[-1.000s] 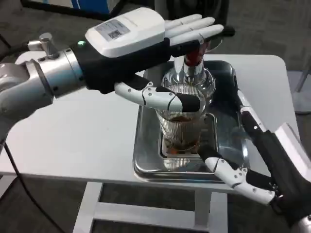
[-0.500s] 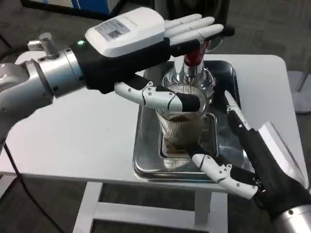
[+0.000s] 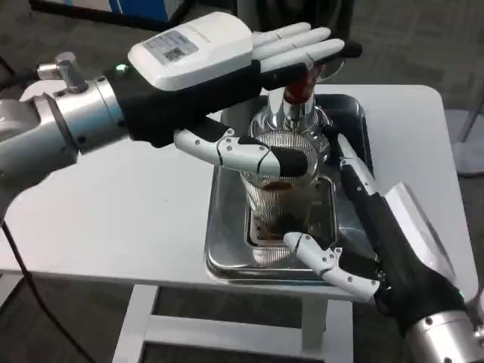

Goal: Grasp the cup under the faucet to collect the drink, then remove the cup.

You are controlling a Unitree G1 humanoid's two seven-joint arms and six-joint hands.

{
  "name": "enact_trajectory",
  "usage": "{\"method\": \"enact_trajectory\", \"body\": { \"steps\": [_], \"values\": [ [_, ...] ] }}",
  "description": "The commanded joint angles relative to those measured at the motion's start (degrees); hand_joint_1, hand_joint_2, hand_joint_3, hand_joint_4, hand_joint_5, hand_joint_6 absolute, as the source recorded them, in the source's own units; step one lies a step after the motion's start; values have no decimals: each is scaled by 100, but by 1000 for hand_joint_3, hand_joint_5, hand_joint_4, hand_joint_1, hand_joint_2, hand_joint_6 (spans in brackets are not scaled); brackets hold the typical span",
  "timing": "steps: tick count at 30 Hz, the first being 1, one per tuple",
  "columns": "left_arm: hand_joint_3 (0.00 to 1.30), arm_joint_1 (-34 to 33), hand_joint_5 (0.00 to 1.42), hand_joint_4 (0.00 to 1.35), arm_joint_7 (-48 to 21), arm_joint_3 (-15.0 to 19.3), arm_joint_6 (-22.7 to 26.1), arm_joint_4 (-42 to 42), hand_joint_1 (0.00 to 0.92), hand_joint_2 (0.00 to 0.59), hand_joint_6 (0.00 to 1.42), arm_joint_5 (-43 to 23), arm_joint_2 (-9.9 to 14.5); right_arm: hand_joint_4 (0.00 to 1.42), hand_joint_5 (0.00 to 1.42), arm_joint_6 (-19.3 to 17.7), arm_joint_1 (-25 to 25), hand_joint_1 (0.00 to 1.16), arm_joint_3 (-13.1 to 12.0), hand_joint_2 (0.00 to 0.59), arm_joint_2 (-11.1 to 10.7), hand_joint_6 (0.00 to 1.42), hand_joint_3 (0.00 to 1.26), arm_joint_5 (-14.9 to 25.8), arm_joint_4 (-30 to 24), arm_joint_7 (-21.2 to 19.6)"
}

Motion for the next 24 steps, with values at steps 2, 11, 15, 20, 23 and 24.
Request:
{"method": "enact_trajectory", "body": {
  "steps": [2,11,15,20,23,24],
  "values": [
    [64,371,0,0,-472,-205,209,52,0,161,172,251,174,0,0,-22,-35,507,65,292,66,161,0,-64,111,-172],
    [64,421,0,0,-538,-202,282,-86,0,161,172,195,232,0,0,-94,-338,507,239,292,194,161,0,-52,588,-463],
    [64,439,0,0,-544,-192,301,-119,0,161,172,192,265,0,0,-128,-554,507,363,292,305,161,0,-66,940,-647],
    [64,443,0,0,-554,-179,304,-134,0,161,172,171,284,0,0,-188,-689,507,419,292,369,161,0,-39,1180,-803],
    [64,442,0,0,-562,-177,307,-136,0,161,172,163,290,0,0,-219,-794,507,454,292,418,161,0,-15,1333,-895],
    [64,442,0,0,-563,-177,306,-135,0,161,172,160,292,0,0,-220,-816,507,462,292,425,161,0,-13,1363,-917]
  ]
}}
